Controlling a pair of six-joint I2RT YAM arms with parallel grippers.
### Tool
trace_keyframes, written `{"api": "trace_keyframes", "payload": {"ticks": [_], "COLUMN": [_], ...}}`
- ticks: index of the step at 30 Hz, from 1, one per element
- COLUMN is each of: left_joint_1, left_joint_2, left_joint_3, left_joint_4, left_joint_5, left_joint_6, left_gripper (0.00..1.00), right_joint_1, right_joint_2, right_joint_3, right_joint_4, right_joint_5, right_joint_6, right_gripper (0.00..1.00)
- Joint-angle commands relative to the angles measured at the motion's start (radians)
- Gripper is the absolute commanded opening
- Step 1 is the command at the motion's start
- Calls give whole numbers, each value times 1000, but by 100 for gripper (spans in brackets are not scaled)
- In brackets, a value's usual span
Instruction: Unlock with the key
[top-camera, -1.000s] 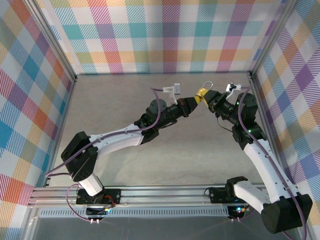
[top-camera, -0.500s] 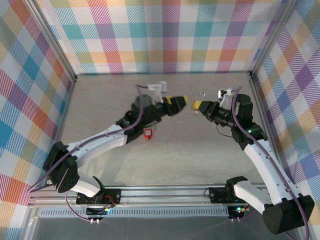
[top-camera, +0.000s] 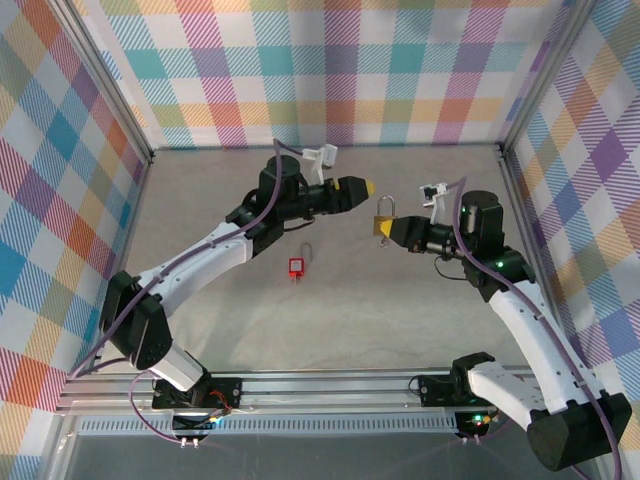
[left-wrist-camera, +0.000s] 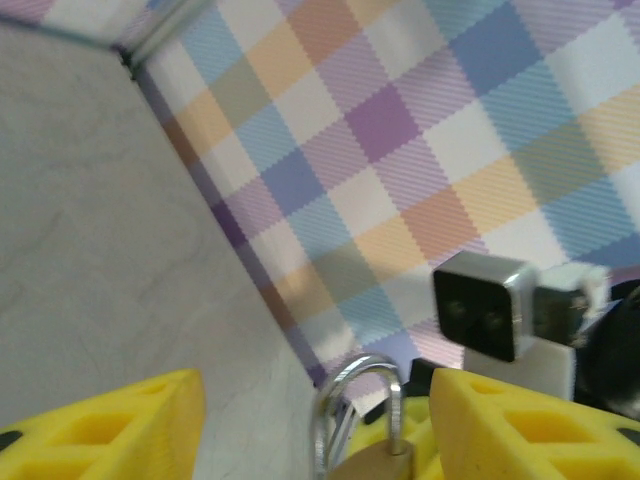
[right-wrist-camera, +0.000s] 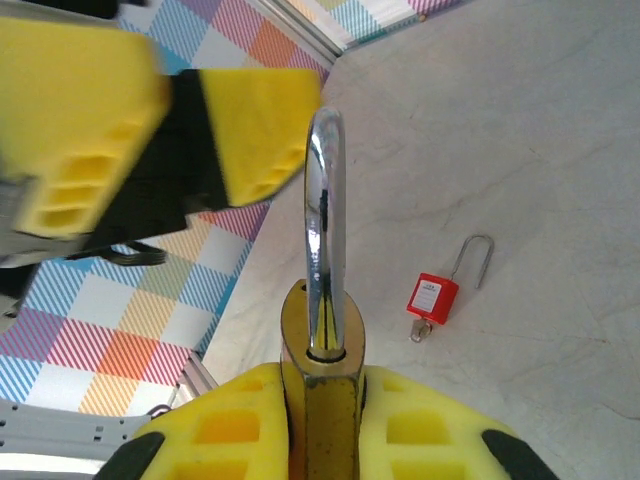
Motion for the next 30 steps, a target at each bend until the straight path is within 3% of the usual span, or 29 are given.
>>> {"api": "trace_keyframes", "payload": {"ticks": [1,15,30], "left_joint_1": [-11,-45,-52], "left_joint_2": [10,34,50], "left_joint_3": [-2,-27,-22], "left_joint_4": [9,110,86], "left_joint_5": [75,145,127], "left_joint_6": [18,12,34], "left_gripper": [58,46,17], "right_joint_1": [8,9,10], "right_joint_2": [-27,-21,-25], "right_joint_3": [42,34,17], "right_joint_4": [27,35,40], "right_joint_5": [-47,-62,-80], "right_joint_6": [-40,-26,-15], "right_gripper": [0,0,0]}}
